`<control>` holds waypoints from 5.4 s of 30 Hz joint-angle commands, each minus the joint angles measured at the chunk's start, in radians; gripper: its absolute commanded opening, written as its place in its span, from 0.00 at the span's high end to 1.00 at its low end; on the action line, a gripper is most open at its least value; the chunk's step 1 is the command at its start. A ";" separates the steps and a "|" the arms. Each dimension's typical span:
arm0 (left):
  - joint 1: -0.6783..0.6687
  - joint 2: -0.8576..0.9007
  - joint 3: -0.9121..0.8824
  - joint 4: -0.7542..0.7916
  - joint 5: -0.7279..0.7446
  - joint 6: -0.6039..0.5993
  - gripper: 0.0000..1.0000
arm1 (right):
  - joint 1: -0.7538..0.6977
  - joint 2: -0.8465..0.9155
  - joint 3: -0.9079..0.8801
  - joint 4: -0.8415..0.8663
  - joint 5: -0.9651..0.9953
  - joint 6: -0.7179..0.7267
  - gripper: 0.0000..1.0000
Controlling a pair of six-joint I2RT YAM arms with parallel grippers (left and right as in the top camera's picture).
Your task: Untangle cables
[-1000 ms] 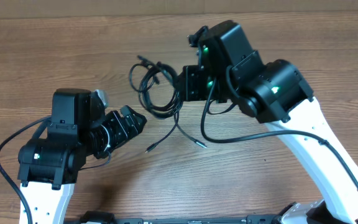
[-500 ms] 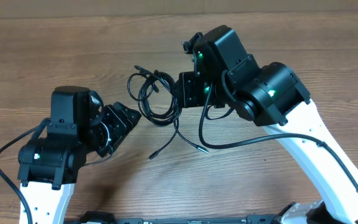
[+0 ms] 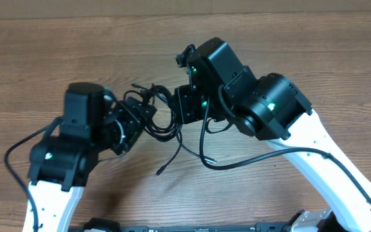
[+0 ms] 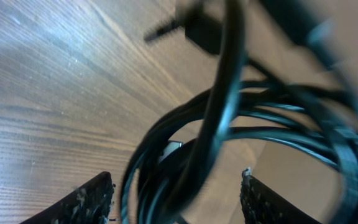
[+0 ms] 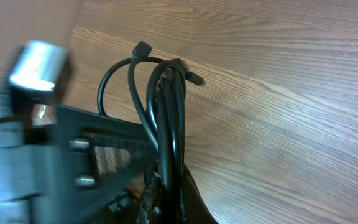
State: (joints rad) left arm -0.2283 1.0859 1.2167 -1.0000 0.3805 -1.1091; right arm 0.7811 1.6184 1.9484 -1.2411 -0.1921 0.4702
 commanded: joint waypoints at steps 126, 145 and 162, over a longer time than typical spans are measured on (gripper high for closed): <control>-0.078 0.135 0.018 0.086 0.281 0.774 0.92 | -0.190 -0.138 0.036 -0.308 1.256 0.105 0.29; -0.078 0.135 0.354 -0.049 0.211 0.904 0.91 | -0.187 -0.137 0.035 -0.295 0.195 0.140 0.32; -0.078 0.135 0.496 -0.066 0.214 0.903 0.90 | -0.102 -0.130 -0.095 -0.208 0.053 0.193 0.32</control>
State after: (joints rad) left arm -0.3119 1.2289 1.6585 -1.0748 0.5930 -0.2317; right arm 0.6724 1.4952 1.8946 -1.4628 -0.1143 0.6327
